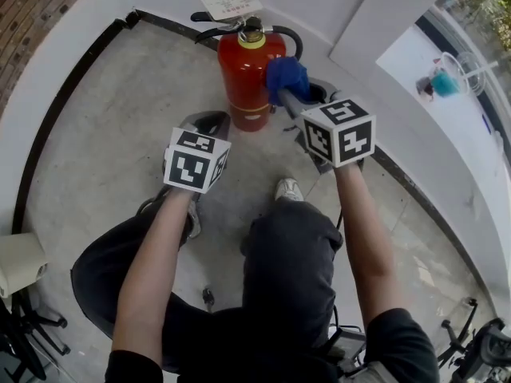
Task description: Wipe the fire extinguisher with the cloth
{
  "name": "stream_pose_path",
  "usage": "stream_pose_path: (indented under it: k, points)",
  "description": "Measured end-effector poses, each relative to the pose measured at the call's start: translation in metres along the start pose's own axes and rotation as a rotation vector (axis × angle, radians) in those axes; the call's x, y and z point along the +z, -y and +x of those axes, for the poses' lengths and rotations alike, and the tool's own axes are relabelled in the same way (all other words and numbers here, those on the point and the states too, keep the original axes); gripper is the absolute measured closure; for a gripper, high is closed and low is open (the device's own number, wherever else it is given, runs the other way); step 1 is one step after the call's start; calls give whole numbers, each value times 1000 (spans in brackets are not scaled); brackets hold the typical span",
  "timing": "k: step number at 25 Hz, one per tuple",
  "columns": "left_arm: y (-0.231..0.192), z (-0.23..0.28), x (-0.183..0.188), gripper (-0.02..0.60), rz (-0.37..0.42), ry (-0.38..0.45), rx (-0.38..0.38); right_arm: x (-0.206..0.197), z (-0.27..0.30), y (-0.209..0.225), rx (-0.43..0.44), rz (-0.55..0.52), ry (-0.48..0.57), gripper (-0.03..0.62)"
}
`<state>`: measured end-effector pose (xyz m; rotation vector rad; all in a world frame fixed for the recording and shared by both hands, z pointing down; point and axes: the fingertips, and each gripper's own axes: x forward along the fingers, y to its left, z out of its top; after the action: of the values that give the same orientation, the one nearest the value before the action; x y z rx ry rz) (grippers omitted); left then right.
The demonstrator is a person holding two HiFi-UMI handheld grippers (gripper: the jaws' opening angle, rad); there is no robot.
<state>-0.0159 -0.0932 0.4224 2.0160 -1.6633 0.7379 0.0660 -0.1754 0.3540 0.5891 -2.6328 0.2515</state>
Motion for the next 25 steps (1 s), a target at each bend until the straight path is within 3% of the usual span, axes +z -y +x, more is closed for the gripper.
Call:
stream_pose_path:
  k: [6,14,25]
  points:
    - [8,24,-14,577,-6,-68,-21,-76,43,-11,56,103,-110,523]
    - [16,51,-41,577,3,-149,-54,-145,76,7,60,199,-218,523]
    - [22,94,-75,577,-47,-228,-103,-242,121,18,81,281,-424,523]
